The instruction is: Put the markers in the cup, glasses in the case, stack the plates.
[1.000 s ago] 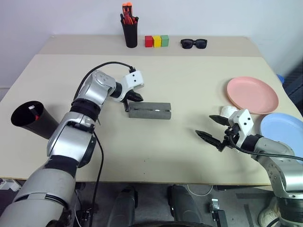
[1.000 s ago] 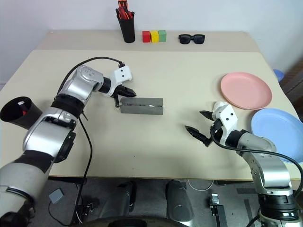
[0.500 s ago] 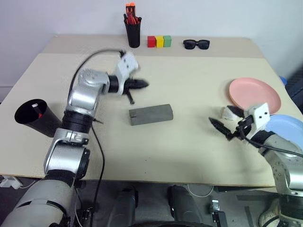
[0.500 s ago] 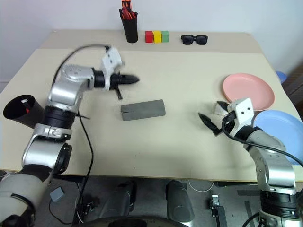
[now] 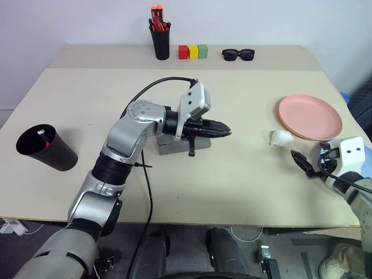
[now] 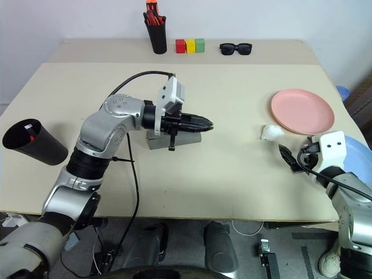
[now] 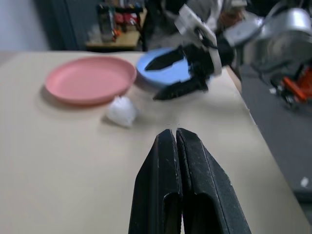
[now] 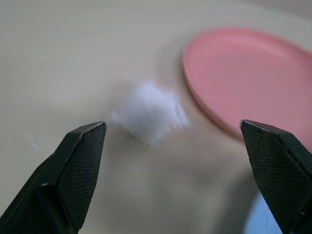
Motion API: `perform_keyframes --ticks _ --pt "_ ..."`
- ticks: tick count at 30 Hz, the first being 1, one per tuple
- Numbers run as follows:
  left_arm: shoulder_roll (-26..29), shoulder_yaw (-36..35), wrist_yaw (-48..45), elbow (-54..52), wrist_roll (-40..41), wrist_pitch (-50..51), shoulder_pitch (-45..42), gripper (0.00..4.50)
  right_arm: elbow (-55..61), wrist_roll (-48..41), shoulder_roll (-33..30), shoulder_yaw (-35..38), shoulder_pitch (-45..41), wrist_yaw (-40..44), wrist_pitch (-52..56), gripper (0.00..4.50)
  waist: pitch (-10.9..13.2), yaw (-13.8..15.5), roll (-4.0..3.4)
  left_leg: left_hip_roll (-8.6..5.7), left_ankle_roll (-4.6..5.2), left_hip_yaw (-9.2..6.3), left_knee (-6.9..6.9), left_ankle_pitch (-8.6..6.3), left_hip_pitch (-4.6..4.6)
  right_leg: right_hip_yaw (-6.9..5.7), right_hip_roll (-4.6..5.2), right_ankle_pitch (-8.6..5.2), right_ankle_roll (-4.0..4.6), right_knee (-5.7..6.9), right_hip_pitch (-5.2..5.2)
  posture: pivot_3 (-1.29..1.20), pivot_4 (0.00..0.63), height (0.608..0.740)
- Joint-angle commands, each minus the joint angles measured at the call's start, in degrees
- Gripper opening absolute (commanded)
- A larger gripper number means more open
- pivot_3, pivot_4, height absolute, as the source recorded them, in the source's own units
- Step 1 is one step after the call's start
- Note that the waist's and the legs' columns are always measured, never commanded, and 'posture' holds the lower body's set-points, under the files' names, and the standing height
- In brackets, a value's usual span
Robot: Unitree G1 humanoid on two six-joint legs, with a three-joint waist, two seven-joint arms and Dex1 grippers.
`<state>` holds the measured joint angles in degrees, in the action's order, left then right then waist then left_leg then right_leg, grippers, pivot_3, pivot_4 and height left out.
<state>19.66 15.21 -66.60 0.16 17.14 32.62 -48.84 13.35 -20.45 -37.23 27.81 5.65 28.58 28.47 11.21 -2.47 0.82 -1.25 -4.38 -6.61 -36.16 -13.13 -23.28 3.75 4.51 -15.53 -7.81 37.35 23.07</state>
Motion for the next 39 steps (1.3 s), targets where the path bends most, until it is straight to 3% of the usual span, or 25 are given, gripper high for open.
perform_keyframes --ticks 1,6,31,34,39 --pt "1.93 1.54 -1.22 -0.31 -1.19 -2.57 0.92 1.83 3.86 0.15 0.02 2.44 2.43 -1.26 0.72 4.50 0.00 0.03 -0.01 0.00 0.00 0.00 0.00 0.00 0.00 0.00 0.00 0.00 0.00 0.00 0.00 0.00 0.150 0.740" --pt "4.76 1.92 -3.09 -0.84 -1.08 -3.55 2.45 4.43 6.10 0.29 0.94 2.63 5.39 -3.49 2.56 4.50 0.00 0.20 -0.01 0.00 0.00 0.00 -0.03 0.00 -0.02 0.00 0.00 0.00 0.00 -0.03 -0.02 0.00 0.150 0.740" --pt "10.36 2.49 -9.01 -4.55 0.64 -4.79 4.90 4.47 1.12 3.46 0.97 0.00 4.39 -7.09 4.95 4.50 -0.01 0.17 -0.02 0.00 0.01 0.00 -0.01 0.00 -0.01 0.00 0.00 -0.01 0.00 -0.08 -0.05 0.00 0.150 0.740" --pt "10.49 2.35 -9.22 -4.65 1.07 -4.58 4.55 4.50 -0.19 3.95 0.95 -0.20 3.97 -7.14 4.66 3.70 -0.01 0.17 -0.02 0.00 0.01 0.00 -0.02 0.00 -0.01 0.00 0.00 -0.01 0.00 -0.08 -0.05 0.00 0.150 0.740" --pt "10.32 2.40 -9.19 -4.28 1.14 -4.63 4.18 4.50 -1.82 4.60 1.21 -0.28 3.13 -7.43 4.64 1.27 -0.01 0.18 -0.02 0.00 0.01 0.00 -0.02 0.00 -0.01 0.00 0.00 -0.01 0.00 -0.09 -0.07 0.00 0.150 0.740"
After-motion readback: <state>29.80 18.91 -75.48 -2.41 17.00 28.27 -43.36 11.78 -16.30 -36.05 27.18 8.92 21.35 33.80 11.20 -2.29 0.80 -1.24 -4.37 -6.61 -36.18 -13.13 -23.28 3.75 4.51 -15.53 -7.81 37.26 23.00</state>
